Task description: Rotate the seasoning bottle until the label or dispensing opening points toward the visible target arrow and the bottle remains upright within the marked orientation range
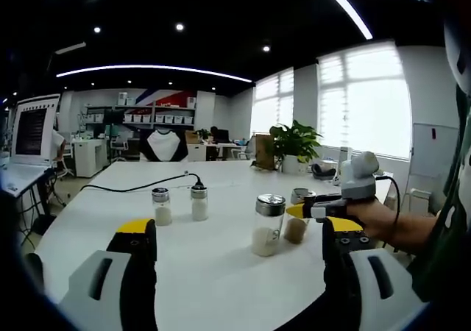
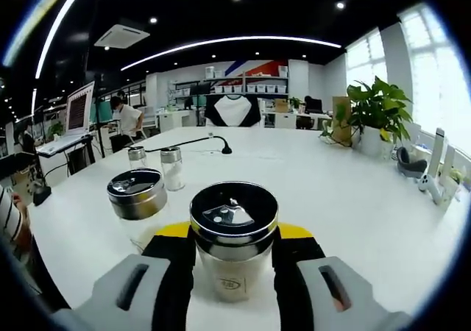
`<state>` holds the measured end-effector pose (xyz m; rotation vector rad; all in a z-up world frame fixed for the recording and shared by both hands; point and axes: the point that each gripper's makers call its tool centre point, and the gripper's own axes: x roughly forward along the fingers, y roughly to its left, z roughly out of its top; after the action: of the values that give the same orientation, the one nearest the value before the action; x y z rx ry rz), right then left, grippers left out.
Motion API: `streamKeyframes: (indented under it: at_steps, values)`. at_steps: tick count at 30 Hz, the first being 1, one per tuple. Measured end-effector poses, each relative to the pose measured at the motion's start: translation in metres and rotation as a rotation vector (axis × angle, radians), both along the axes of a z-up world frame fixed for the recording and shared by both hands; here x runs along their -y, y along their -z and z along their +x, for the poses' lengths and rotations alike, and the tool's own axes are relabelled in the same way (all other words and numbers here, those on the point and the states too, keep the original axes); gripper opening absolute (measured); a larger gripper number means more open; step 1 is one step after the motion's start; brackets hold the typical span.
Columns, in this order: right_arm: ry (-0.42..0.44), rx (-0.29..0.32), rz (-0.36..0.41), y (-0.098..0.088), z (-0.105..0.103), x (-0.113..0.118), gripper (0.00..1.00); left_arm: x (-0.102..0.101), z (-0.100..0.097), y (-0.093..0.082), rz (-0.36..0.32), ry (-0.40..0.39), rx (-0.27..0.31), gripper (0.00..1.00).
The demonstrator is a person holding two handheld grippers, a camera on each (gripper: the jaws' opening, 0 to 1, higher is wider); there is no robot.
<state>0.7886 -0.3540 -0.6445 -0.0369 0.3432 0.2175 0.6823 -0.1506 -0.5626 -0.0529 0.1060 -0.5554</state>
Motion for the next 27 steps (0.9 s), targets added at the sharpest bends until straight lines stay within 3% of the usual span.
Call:
streamKeyframes:
  at_steps: [3,4,5,6,7,8,11,18,27]
  values:
    - [-0.001,-0.008,-0.001,0.001,0.000,0.000,0.40,-0.001,0.000,0.000,-0.001,-0.003,-0.003,0.99]
    - [-0.019,-0.025,-0.042,0.003,-0.002,0.001,0.40,-0.002,0.000,0.000,-0.001,-0.004,-0.002,0.99]
    - [-0.007,-0.005,-0.014,0.000,-0.001,0.001,0.43,-0.002,0.000,0.000,-0.001,-0.005,-0.002,0.99]
    - [-0.007,0.044,0.004,-0.009,0.000,0.000,0.50,-0.002,0.000,0.000,-0.001,-0.005,-0.001,0.99]
    - [0.003,0.041,-0.015,-0.010,-0.002,0.003,0.60,-0.002,0.000,-0.001,-0.002,-0.005,-0.001,0.99]
    - [0.016,0.039,-0.045,-0.012,-0.002,0.006,0.63,-0.002,0.000,-0.001,-0.002,-0.004,0.000,0.99]
    - [0.020,0.040,-0.057,-0.016,-0.004,0.009,0.63,-0.002,0.000,-0.001,-0.001,-0.002,0.002,0.99]
    - [0.039,0.044,0.033,-0.030,-0.015,0.024,0.65,-0.003,-0.002,-0.001,-0.008,-0.004,0.004,0.99]
    - [0.053,0.065,0.039,-0.047,-0.030,0.042,0.66,0.000,-0.002,-0.006,-0.059,0.007,0.017,0.99]
